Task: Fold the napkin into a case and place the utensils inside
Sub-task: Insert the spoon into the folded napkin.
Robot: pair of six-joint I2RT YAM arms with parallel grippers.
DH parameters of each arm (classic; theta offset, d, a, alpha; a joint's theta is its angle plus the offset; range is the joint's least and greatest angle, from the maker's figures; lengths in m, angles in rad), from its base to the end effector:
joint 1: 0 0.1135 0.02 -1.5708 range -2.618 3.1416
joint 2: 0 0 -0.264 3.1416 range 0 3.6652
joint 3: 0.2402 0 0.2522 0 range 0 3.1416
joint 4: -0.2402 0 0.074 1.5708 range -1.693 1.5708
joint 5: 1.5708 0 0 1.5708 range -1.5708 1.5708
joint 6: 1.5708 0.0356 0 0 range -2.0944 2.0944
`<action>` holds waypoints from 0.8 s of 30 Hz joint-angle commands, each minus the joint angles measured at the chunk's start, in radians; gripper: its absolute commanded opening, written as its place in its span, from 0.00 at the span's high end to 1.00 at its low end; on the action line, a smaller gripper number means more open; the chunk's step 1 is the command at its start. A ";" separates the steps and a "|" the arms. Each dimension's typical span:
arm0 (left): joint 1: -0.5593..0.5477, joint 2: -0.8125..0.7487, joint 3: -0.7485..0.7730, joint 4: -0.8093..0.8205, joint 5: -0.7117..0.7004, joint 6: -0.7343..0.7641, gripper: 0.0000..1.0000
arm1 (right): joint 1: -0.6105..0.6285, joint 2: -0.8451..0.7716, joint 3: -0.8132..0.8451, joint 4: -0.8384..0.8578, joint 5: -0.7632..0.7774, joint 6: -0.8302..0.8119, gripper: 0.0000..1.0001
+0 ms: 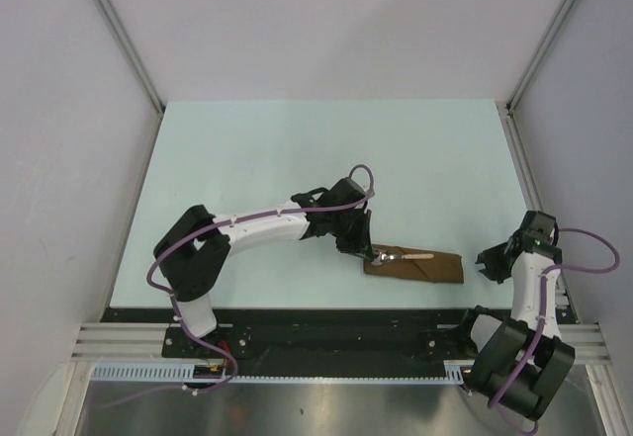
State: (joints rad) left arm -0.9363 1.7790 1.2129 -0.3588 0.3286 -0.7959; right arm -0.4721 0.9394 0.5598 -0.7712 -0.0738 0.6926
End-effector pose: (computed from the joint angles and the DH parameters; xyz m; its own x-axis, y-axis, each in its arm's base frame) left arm 0.2150 -0.3115 0.2051 -0.9581 0.1609 -0.2370 0.2757 0.7426 -0.6104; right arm 0.1424 -0.0698 0.1916 -0.3533 0.8954 -0.2708 0.8477 0.4289 0.3122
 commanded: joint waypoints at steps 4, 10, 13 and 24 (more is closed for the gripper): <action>0.031 -0.032 0.002 -0.063 0.053 0.072 1.00 | -0.040 0.032 0.005 0.059 0.022 -0.015 0.90; 0.039 -0.038 -0.007 -0.072 0.079 0.098 1.00 | -0.036 0.055 -0.050 0.130 0.006 0.005 0.97; 0.044 -0.033 -0.006 -0.084 0.087 0.107 1.00 | -0.034 0.078 -0.075 0.168 0.003 0.002 0.98; 0.067 -0.059 -0.041 -0.103 0.107 0.127 1.00 | 0.041 0.133 -0.104 0.240 0.023 0.028 1.00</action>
State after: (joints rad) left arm -0.8852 1.7664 1.1896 -0.4511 0.4076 -0.6964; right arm -0.4553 1.0706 0.4702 -0.5846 -0.0715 0.6926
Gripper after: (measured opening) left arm 0.006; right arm 0.009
